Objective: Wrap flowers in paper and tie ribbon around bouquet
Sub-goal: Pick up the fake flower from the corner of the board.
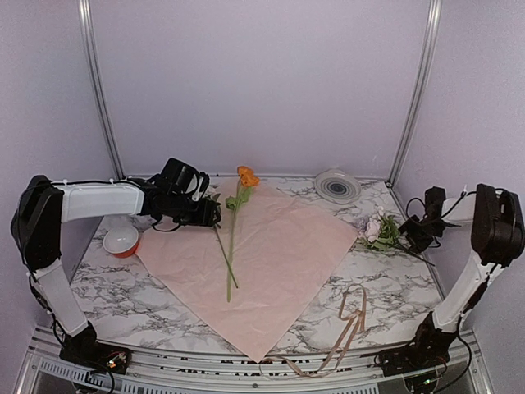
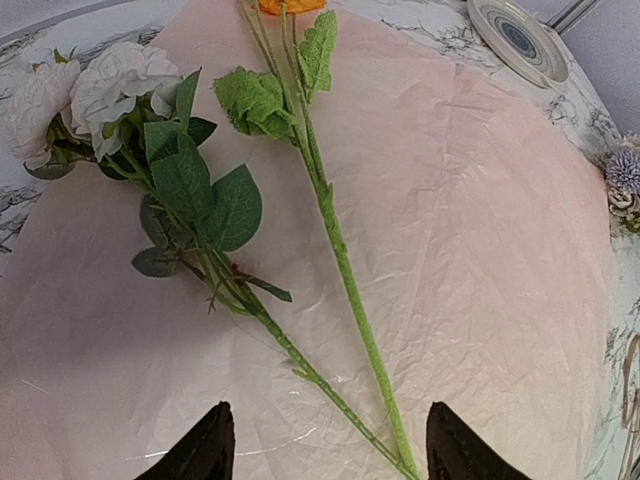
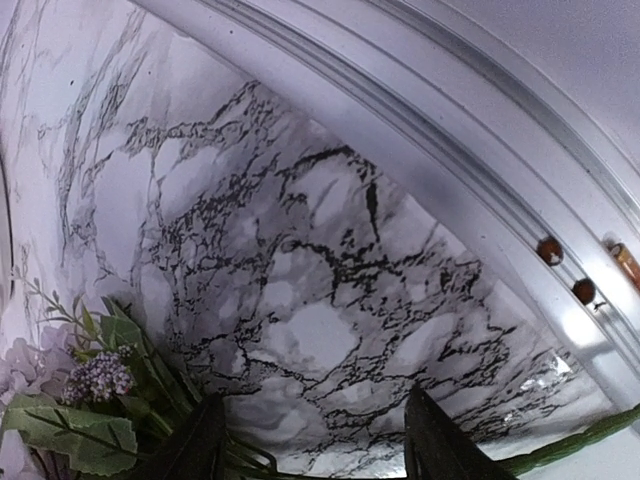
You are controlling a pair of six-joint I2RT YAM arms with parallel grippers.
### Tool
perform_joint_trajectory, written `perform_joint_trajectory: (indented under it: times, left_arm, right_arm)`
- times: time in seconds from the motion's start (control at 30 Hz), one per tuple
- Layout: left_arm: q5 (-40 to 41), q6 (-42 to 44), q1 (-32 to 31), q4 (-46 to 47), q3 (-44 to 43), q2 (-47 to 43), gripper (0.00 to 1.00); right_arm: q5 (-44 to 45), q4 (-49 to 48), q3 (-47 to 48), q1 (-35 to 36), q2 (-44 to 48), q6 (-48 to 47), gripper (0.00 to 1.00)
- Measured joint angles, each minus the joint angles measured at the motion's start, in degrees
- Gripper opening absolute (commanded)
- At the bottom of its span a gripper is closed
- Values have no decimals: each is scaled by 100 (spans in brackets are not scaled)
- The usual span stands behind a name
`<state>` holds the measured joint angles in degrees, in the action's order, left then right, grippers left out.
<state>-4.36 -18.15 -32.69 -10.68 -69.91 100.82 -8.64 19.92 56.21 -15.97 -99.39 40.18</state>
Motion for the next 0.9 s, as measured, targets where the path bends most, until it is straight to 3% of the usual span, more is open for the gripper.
perform_joint_trajectory:
  times: [0.23,0.37,0.5,0.53,0.57,0.6,0.73,0.9]
  left_arm:
    - [2,52,0,-2,0,0,66]
    - [39,63,0,-2,0,0,66]
    - [42,70,0,-4,0,0,65]
    - [42,72,0,-4,0,0,66]
    - [44,83,0,-4,0,0,66]
    - [44,87,0,-4,0,0,66]
    - [50,129,0,-4,0,0,66]
    - [131,212,0,-7,2,-13,66]
  right_arm:
    - [-243,-269,-129,52,-9,136,49]
    - [37,219,142,140,-9,-236,57]
    - [481,1038,1067,160,-11,-931,65]
    - [501,1141,1296,160,-4,-1145,74]
    - [459,1220,1563,160,22,-1421,94]
    - [404,1217,1692,164,72,-1613,99]
    - [72,503,1331,485,946,-3064,100]
    - [-809,-664,-463,1587,2730,-6349,99]
